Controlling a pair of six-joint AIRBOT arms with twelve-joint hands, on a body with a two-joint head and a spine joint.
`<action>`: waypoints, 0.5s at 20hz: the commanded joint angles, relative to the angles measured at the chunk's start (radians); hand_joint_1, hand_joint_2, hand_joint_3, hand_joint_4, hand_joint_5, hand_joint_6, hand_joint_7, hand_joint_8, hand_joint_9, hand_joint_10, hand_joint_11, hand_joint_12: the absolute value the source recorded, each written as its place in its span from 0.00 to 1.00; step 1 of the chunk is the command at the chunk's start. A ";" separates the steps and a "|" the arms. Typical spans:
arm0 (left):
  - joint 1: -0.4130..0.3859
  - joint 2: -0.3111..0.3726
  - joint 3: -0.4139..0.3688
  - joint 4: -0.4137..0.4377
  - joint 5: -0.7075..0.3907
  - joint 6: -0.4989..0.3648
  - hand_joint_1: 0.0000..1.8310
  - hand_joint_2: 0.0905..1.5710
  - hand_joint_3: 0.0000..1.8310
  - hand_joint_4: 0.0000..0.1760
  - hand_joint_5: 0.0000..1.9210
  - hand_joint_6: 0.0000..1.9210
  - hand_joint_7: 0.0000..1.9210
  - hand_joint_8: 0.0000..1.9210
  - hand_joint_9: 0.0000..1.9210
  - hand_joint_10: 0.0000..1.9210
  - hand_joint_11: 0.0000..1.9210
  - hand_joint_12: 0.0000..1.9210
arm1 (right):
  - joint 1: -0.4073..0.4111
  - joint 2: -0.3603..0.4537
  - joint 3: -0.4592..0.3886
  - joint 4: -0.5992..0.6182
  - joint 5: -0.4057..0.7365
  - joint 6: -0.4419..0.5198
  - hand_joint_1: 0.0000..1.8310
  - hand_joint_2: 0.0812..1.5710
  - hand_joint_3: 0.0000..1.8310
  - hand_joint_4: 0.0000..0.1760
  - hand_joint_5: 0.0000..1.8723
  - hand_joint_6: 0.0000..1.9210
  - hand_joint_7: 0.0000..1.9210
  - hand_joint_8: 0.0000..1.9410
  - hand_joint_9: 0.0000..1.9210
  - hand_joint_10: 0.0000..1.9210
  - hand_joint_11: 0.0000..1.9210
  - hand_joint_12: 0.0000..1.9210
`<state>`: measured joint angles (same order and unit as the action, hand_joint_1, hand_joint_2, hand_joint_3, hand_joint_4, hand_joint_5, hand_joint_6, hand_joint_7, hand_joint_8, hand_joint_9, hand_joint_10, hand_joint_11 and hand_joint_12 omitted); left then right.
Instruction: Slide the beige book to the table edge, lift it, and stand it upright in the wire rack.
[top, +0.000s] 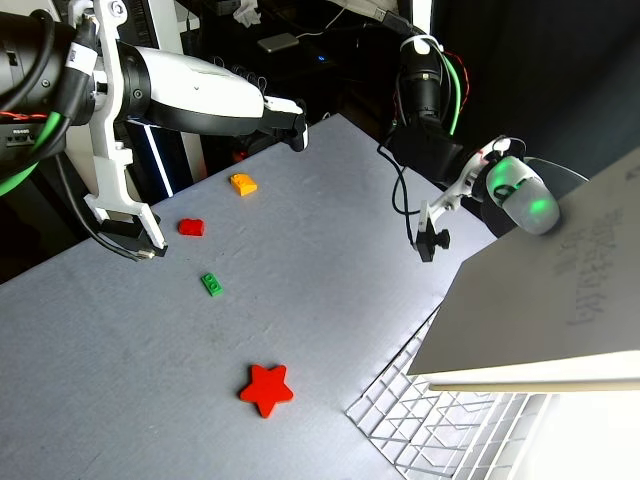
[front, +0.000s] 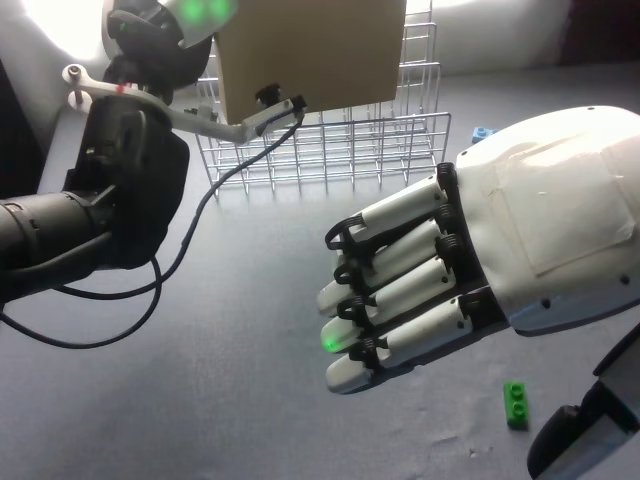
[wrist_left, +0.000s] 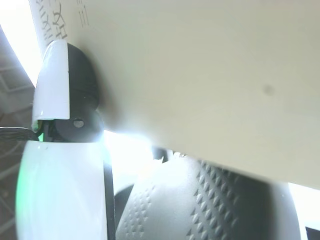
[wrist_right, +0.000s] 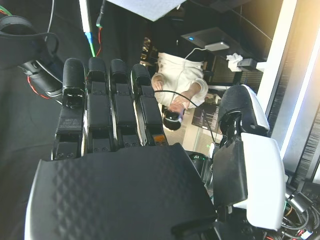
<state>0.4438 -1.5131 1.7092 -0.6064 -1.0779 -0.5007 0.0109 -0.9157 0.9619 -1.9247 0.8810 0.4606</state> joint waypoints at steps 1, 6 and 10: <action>-0.005 -0.001 0.010 0.025 -0.121 -0.023 0.74 0.76 0.00 0.00 0.40 0.61 0.37 0.73 0.41 0.77 0.37 0.77 | 0.005 0.004 -0.002 0.082 -0.004 -0.003 0.05 0.68 0.00 0.00 0.14 0.00 0.14 0.00 0.15 0.00 0.00 0.46; 0.010 -0.022 0.023 0.027 -0.136 -0.057 0.73 0.76 0.00 0.00 0.41 0.62 0.36 0.72 0.41 0.77 0.38 0.76 | 0.005 0.004 -0.002 0.082 0.000 -0.003 0.07 0.68 0.00 0.00 0.15 0.00 0.15 0.00 0.16 0.00 0.00 0.47; 0.019 -0.020 0.020 0.053 -0.131 -0.112 0.73 0.76 0.00 0.00 0.40 0.62 0.35 0.74 0.41 0.78 0.37 0.76 | 0.004 0.004 -0.002 0.082 0.006 -0.003 0.06 0.68 0.00 0.00 0.14 0.00 0.13 0.00 0.14 0.00 0.00 0.45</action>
<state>0.4656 -1.5433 1.7245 -0.5823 -1.0908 -0.5919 0.0074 -0.9157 0.9615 -1.9266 0.8871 0.4587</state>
